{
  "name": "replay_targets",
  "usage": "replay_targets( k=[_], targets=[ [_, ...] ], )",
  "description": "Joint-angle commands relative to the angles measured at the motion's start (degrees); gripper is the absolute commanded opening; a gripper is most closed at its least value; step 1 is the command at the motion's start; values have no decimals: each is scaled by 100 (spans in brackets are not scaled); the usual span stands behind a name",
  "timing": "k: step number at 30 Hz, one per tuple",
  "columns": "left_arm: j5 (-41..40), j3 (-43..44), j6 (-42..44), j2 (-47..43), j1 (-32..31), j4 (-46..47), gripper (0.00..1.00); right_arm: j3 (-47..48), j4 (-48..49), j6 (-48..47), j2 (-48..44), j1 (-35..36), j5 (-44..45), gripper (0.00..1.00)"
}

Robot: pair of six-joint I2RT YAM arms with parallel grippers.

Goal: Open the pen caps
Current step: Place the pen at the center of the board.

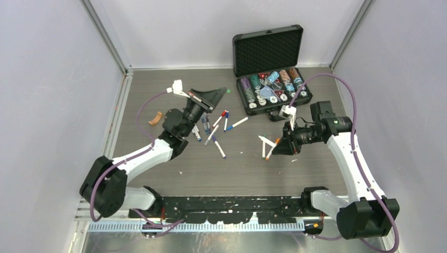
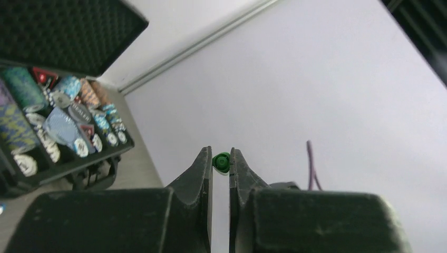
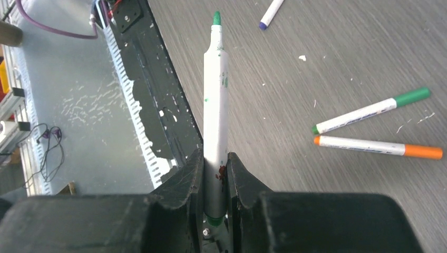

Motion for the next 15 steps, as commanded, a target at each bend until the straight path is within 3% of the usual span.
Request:
replay_targets(
  k=[1,10,15],
  targets=[
    [-480,146,128,-306,27,32,0,-6,-223,-53,-133,8,226,0],
    [644,-5,125,-470,93,-414,0,-154,735,977,-504,-543,712,0],
    [1590,-175,22,-433,91,-765,0,-227,1542,1821,-620,-1208,1704,0]
  ],
)
